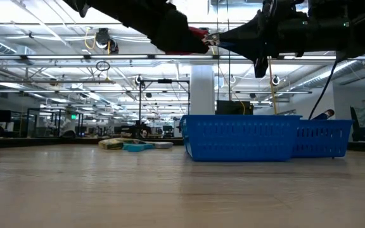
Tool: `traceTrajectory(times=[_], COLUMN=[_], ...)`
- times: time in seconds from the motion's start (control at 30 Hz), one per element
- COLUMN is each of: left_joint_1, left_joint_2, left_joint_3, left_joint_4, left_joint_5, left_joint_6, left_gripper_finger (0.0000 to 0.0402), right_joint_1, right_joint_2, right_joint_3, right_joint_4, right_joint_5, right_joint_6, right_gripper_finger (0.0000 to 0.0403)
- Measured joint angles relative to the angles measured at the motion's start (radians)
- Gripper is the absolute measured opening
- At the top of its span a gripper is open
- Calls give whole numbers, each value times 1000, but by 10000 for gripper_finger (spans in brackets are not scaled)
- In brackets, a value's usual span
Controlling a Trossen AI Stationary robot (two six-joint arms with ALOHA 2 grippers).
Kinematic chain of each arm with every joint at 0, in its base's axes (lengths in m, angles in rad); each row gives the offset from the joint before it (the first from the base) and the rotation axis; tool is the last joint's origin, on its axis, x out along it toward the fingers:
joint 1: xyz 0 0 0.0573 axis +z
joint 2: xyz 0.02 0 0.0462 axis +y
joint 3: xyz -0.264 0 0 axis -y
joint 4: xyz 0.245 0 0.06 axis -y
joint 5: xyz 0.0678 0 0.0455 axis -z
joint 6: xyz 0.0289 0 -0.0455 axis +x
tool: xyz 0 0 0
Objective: Pick & Place School Supplies
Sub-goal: Put the pink hole puncher into the right vertical blue bin
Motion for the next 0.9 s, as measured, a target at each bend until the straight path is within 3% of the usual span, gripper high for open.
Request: traceTrajectory(times=[0.2, 0.47, 0.63, 0.73, 0.9], left_joint_1=[-9, -28, 9, 41, 101], left_joint_2=[-23, -206, -313, -358, -401], left_joint_3=[0, 0, -1, -26, -160], left_joint_4=[-15, -185, -288, -321, -131], left_joint_5=[-25, -45, 6, 85, 241], left_joint_6=[-238, -196, -248, -286, -320], left_gripper_finger=[249, 289, 296, 294, 290], right_joint_1=[-2, 36, 96, 147, 242], right_joint_2=[-1, -4, -40, -116, -219], right_joint_3=[2, 2, 4, 48, 264], right_joint_4=[-4, -14, -95, -308, -945], right_joint_5=[39, 17, 14, 61, 199], right_joint_6=[-124, -182, -309, -413, -400], right_gripper_finger=[34, 33, 33, 33, 33])
